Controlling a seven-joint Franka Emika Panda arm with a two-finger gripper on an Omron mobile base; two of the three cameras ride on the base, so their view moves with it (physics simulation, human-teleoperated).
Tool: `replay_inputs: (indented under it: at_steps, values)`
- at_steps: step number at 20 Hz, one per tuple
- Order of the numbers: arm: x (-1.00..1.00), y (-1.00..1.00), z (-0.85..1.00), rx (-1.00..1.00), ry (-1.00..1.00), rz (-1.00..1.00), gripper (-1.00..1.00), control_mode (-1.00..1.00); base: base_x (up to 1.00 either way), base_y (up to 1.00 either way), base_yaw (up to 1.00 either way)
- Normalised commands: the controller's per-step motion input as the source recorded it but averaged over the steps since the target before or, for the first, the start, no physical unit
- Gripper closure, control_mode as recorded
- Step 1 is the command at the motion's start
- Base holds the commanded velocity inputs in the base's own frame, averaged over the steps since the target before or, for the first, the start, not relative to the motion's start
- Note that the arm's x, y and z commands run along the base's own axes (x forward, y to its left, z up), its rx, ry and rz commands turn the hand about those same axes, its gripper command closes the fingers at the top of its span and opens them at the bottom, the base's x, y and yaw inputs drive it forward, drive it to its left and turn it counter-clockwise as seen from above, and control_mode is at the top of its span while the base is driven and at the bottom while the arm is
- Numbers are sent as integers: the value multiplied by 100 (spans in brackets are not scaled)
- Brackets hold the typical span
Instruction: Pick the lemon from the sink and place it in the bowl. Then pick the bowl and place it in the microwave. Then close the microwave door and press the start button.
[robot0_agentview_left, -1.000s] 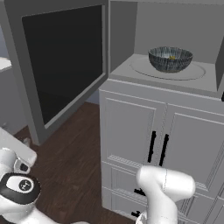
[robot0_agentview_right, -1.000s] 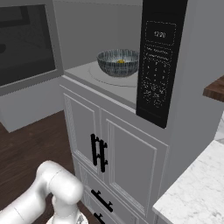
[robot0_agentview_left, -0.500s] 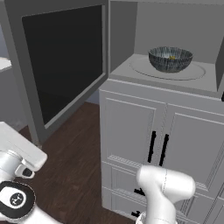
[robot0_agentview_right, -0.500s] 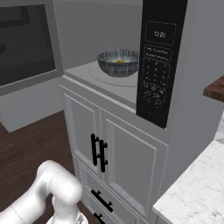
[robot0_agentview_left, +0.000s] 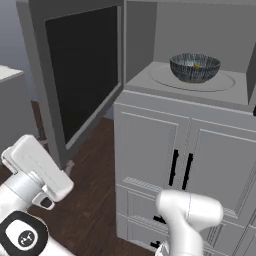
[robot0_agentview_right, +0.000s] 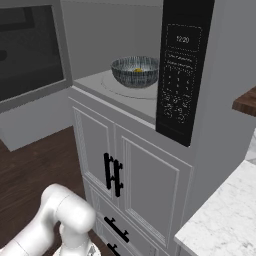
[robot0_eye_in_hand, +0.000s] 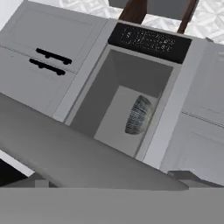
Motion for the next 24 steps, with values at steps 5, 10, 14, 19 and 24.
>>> replay_inputs:
  at_steps: [5,10,14,19,24]
  values:
    - [-52,-82,26,23,-19,-7,-100,-100,0,0,0]
    - [-42,-93,29,26,-14,-7,-100,-100,0,0,0]
    - [-36,-95,30,27,-13,-6,-100,-100,0,0,0]
    - [-27,-97,33,28,-11,-5,-100,-100,0,0,0]
    - [-23,-98,38,28,-11,-4,-100,-100,0,0,0]
